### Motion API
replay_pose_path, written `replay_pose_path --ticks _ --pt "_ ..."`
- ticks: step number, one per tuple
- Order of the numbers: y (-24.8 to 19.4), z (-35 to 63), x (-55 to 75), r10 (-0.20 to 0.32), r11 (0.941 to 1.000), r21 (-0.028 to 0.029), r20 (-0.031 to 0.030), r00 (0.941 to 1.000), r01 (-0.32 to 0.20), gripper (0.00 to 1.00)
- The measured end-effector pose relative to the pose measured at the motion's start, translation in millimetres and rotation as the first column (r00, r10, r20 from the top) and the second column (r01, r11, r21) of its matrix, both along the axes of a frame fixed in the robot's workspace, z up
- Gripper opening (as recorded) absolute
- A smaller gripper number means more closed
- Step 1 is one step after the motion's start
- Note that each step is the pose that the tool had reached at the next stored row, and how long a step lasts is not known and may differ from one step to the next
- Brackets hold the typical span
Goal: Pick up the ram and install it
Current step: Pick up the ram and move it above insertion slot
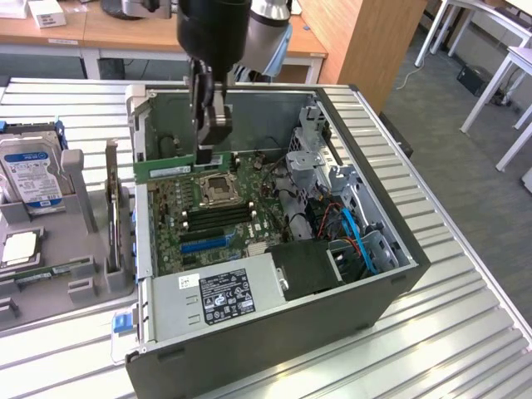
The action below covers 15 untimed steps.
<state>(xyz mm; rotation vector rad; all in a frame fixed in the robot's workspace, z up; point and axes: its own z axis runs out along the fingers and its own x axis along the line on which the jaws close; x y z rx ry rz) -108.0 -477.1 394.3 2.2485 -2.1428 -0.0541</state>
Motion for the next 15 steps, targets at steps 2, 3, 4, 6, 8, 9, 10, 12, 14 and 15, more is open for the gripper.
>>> replay_pose_path --ticks 2,3,4,6,8,9,10,12,14,15 --pt "0.0 0.0 7.1 0.0 1.0 0.0 0.0 1.0 0.0 0.12" --pt "0.0 0.0 10.1 0.0 1.0 -0.0001 0.0 1.0 0.0 0.12" --pt "0.0 0.0 12.8 0.0 1.0 0.0 0.0 1.0 0.0 0.12" --pt "0.0 0.0 18.3 0.0 1.0 0.0 0.0 1.0 0.0 0.12" --pt "0.0 0.0 23.7 0.0 1.0 0.0 0.0 1.0 0.0 0.12" --pt "0.0 0.0 26.4 0.0 1.0 0.0 0.0 1.0 0.0 0.12" --pt "0.0 0.0 28.9 0.0 1.0 -0.0001 0.0 1.0 0.0 0.12" --pt "0.0 0.0 34.1 0.0 1.0 -0.0001 -0.0001 1.0 0.0 0.12" --pt "0.0 -0.1 39.5 0.0 1.0 0.0 0.0 1.0 0.0 0.12" --pt "0.0 -0.1 42.0 0.0 1.0 0.0 0.0 1.0 0.0 0.12"
